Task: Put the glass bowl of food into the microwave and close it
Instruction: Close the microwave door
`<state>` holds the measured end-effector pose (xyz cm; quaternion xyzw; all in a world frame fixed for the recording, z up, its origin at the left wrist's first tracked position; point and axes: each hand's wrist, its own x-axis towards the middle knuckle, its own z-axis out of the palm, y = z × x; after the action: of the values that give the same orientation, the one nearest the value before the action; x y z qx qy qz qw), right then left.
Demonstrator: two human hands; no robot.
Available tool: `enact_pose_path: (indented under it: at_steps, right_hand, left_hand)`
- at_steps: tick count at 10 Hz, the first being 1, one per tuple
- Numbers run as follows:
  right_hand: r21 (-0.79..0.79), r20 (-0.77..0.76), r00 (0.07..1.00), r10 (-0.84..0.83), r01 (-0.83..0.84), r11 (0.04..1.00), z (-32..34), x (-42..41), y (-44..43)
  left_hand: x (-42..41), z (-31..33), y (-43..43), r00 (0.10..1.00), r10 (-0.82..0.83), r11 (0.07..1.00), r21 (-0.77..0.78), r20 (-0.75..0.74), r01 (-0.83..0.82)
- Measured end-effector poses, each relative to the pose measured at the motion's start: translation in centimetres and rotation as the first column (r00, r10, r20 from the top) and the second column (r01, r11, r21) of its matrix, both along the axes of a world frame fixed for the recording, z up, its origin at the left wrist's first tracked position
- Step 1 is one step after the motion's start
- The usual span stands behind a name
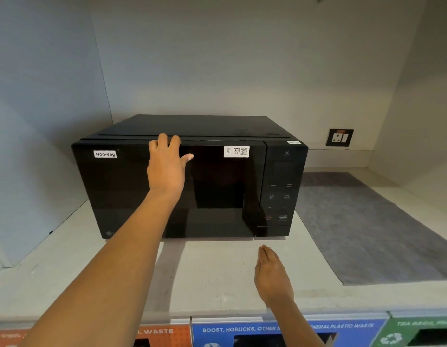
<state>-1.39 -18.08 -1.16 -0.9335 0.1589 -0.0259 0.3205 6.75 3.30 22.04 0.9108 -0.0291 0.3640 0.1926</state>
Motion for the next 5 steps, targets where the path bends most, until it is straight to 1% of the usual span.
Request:
enact_pose_path:
  at_steps: [2,3,4,5]
  right_hand:
    - [-0.016,-0.016,1.000,0.010,-0.010,1.000,0.2,-0.1,0.0]
    - [-0.126,-0.054,0.998,0.038,-0.045,0.991,0.6,-0.1,-0.1]
    - [-0.190,-0.091,0.995,0.050,-0.067,0.980,1.4,0.1,-0.1]
    - [-0.221,-0.124,0.989,0.083,-0.109,0.969,2.2,-0.2,-0.5]
  left_hand:
    - [-0.3,-0.7,0.6,1.000,-0.015,0.998,0.064,0.018,0.014]
    - [-0.4,-1.1,1.2,0.999,-0.019,0.987,0.158,0.044,0.012]
    - [-0.7,-1.4,1.4,0.999,-0.030,0.983,0.181,0.028,0.025]
    - [-0.9,-1.6,1.5,0.999,-0.042,0.982,0.183,0.007,0.040]
